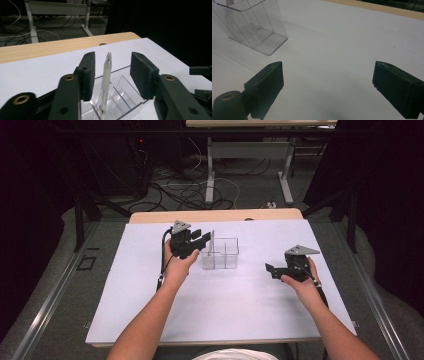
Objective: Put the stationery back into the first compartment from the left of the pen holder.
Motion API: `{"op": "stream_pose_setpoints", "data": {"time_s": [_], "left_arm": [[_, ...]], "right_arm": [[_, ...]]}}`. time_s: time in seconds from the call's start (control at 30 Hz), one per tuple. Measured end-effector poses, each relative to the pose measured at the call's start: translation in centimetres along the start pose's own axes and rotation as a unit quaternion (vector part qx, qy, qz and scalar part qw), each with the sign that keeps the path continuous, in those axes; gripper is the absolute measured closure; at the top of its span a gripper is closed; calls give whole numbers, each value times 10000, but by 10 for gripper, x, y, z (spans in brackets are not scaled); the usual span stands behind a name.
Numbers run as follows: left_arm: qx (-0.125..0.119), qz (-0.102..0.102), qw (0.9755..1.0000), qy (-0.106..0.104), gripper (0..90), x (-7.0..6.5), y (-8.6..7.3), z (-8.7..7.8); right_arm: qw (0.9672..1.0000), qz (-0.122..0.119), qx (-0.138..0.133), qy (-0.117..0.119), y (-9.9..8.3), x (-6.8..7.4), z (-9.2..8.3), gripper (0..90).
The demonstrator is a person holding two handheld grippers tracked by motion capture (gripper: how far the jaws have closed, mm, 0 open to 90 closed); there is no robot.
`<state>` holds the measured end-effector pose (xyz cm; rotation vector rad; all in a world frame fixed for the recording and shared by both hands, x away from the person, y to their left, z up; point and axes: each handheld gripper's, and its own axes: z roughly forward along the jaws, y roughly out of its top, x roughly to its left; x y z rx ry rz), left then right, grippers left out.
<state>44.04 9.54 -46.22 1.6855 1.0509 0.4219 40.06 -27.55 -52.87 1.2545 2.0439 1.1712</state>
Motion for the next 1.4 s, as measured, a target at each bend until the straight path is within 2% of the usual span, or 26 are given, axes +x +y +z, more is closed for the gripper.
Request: {"op": "stream_pose_setpoints", "data": {"time_s": [0.07,0.13,0.4,0.6,0.67,0.83,0.9,1.0,1.13,1.27,1.4], "left_arm": [[49,-58,9999,67,510,0,1,-3],[53,45,9999,112,479,2,1,-6],[267,164,9993,178,317,7,1,-20],[391,288,9985,256,299,14,-6,-36],[425,181,9988,181,289,18,-10,-42],[454,167,9985,256,203,32,-22,-55],[532,91,9982,262,163,38,-28,-60],[541,22,9982,270,150,47,-36,-66],[548,-115,9980,288,72,56,-46,-76],[543,-54,9981,277,6,62,-51,-86],[499,-40,9983,313,6,68,-57,-96]], "right_arm": [[10000,1,-3,-12,0,0,0,96],[10000,-5,-10,-8,0,0,0,96],[10000,11,-12,-27,0,0,-1,96],[10000,16,-12,-34,0,0,-1,96],[10000,19,-21,-34,1,0,-1,96],[10000,11,-21,-33,0,0,-1,96],[10000,13,-28,-24,1,1,-1,96],[10000,16,-18,-36,0,1,-1,96],[10000,9,-18,-40,0,0,-1,96],[10000,34,-20,-36,0,0,-2,96],[10000,8,-3,-54,-1,0,-3,93]]}}
